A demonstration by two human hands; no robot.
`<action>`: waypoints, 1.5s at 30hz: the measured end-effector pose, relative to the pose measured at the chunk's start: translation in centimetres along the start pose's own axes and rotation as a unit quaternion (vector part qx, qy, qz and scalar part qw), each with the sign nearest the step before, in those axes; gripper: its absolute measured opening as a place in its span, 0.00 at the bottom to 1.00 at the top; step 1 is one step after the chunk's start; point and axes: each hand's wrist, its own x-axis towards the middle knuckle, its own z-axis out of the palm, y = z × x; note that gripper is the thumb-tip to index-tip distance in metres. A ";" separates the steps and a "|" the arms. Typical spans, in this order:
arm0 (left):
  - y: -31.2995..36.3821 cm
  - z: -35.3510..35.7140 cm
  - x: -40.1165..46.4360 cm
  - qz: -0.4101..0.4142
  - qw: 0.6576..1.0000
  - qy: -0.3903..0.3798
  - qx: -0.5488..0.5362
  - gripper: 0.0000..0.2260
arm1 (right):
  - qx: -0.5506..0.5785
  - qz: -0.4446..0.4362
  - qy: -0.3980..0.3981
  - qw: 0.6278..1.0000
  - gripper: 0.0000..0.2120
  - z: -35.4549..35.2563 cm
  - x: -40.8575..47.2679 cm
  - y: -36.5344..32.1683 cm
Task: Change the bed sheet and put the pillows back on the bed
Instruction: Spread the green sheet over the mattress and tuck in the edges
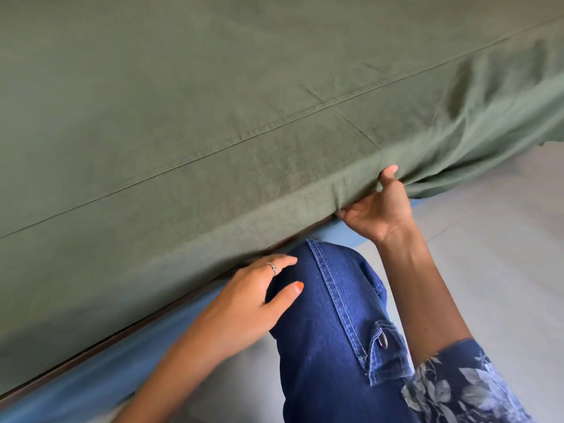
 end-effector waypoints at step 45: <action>9.8 -1.7 21.3 0.188 0.936 0.009 0.297 0.39 | -0.513 -0.397 0.312 0.694 0.27 -2.1 7.6 -15.9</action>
